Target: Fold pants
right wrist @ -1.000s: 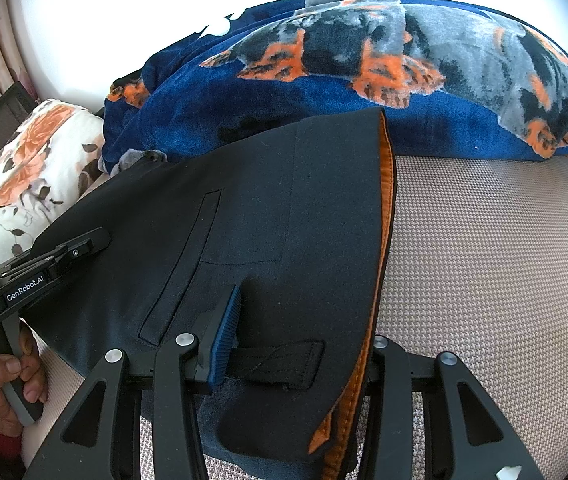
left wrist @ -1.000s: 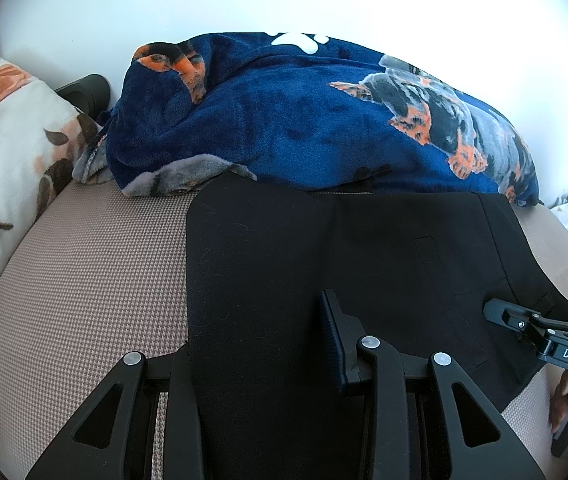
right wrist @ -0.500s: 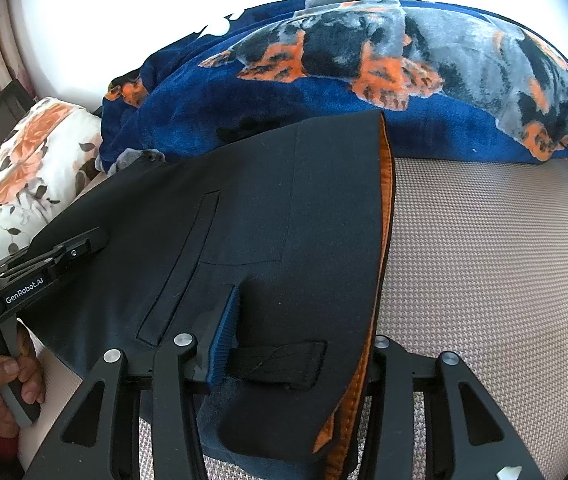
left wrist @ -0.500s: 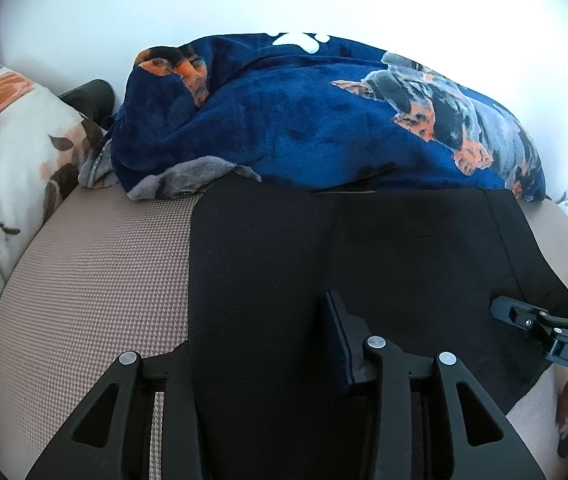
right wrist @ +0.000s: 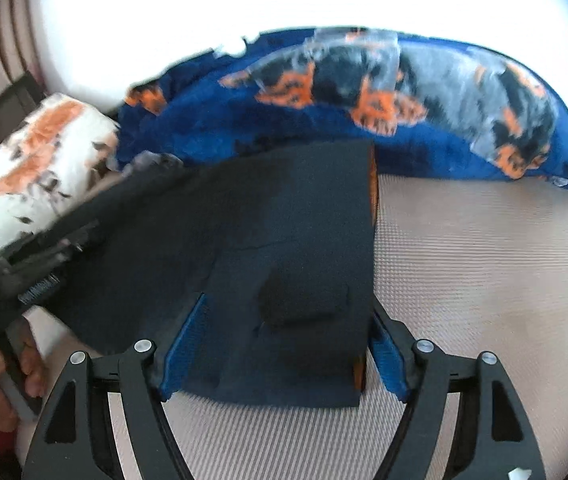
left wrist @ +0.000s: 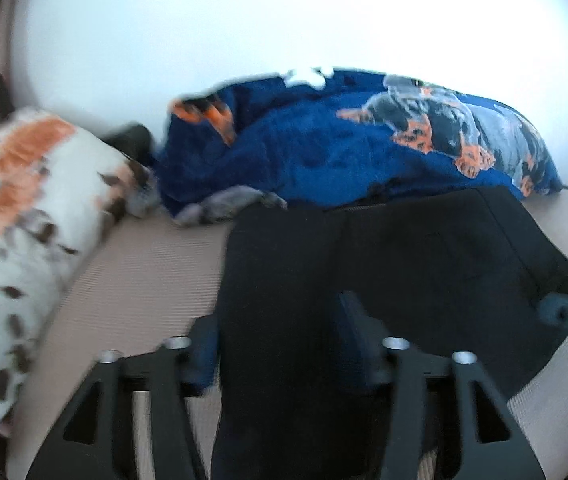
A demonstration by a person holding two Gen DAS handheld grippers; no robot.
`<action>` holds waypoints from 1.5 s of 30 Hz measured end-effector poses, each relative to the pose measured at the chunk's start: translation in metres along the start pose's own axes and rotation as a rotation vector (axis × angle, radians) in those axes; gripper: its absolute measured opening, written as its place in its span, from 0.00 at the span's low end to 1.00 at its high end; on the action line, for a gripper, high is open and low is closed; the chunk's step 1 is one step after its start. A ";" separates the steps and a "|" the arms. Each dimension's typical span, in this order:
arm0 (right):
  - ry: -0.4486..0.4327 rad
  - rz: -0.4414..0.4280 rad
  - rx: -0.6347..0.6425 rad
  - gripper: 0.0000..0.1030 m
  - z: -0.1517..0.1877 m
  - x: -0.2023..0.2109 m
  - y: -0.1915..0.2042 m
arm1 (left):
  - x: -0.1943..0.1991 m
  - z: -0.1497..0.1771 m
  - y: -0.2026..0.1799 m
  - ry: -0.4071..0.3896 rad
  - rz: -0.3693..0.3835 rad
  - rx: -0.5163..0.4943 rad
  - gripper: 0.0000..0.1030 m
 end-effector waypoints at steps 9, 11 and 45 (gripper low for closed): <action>-0.130 -0.066 -0.010 0.72 0.009 0.103 -0.006 | 0.142 -0.037 -0.042 -0.296 -0.083 -0.072 1.00; -0.162 -0.064 -0.006 0.72 0.015 0.128 -0.012 | 0.168 -0.042 -0.053 -0.325 -0.086 -0.078 1.00; -0.281 -0.077 0.010 0.75 0.057 0.250 -0.008 | 0.284 -0.029 -0.162 -0.277 0.129 -0.017 1.00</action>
Point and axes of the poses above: each gripper's, at about its wrist camera, not at the fingertips, and x roughly against the way its jaws point, y to its left, z to its underside, the point moved 10 cm from there along -x, roughly the way its jaws point, and after that the axes turned 7 degrees about z, right-handed, at the moved point
